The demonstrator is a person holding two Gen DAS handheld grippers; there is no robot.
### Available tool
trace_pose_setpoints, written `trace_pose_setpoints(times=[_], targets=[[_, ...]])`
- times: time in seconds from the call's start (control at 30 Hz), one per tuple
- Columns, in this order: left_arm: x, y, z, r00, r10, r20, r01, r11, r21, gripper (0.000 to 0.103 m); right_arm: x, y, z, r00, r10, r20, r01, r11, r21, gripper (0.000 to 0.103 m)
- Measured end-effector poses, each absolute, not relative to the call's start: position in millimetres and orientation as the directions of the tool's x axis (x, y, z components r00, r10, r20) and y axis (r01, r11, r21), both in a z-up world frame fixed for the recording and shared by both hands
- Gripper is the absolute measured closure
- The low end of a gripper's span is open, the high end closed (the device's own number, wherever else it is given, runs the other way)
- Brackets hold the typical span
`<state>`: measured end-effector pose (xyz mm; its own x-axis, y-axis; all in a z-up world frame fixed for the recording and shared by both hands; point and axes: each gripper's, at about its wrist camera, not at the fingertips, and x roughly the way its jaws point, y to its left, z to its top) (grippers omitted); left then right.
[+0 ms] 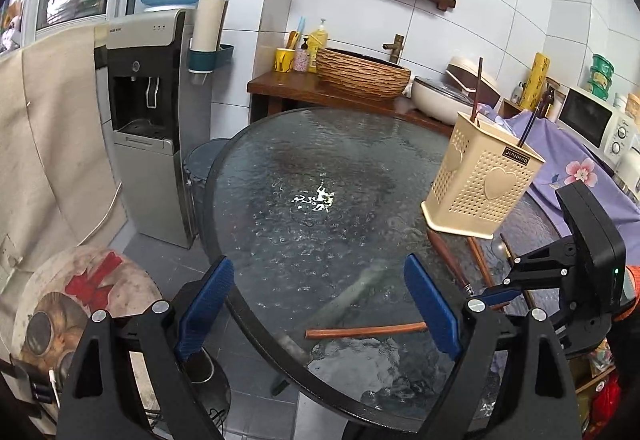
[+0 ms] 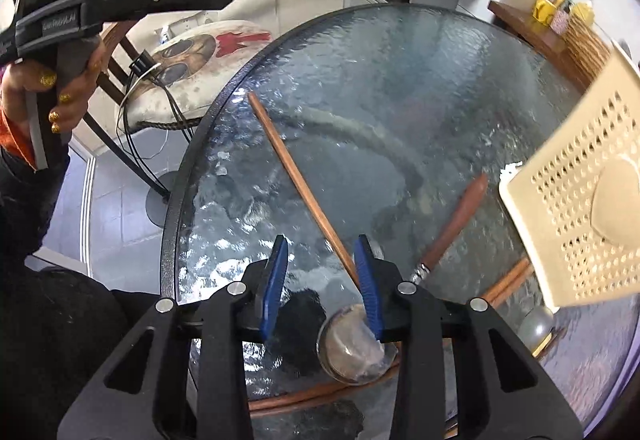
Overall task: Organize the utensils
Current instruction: 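Lower the right tool to the table and grasp a wooden chopstick, then carry the wooden chopstick over the holder with the right tool and open it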
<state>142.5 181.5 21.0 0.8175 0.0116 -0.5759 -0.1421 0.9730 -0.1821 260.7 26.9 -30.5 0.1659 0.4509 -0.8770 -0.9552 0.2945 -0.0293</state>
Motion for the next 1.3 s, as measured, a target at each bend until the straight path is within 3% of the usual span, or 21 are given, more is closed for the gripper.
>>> trace_pose_setpoints(times=[0.33,0.83,1.0,1.3], targets=[[138.9,190.5,14.0,0.804,0.034,-0.594,-0.185,0.963,-0.196,0.018,269.3,28.0,-27.8,0.145,0.499,-0.854,-0.942,0.334,0.035,0.068],[110.1,214.9,12.2,0.791,0.108,-0.602,-0.286,0.935,-0.208,0.018,247.9,131.0,-38.8,0.085,0.520,-0.850,-0.976,0.217,0.035,0.069],[105.5,219.5,8.5,0.783,0.111,-0.612,-0.296,0.932,-0.210,0.018,248.5,139.7,-44.9,0.105,0.490,-0.865,-0.983,0.182,-0.016,0.089],[114.4,211.8,4.9,0.784,0.076,-0.617,-0.263,0.940,-0.218,0.018,241.0,126.8,-41.3,0.179,0.515,-0.839,-0.978,0.187,-0.094,0.096]])
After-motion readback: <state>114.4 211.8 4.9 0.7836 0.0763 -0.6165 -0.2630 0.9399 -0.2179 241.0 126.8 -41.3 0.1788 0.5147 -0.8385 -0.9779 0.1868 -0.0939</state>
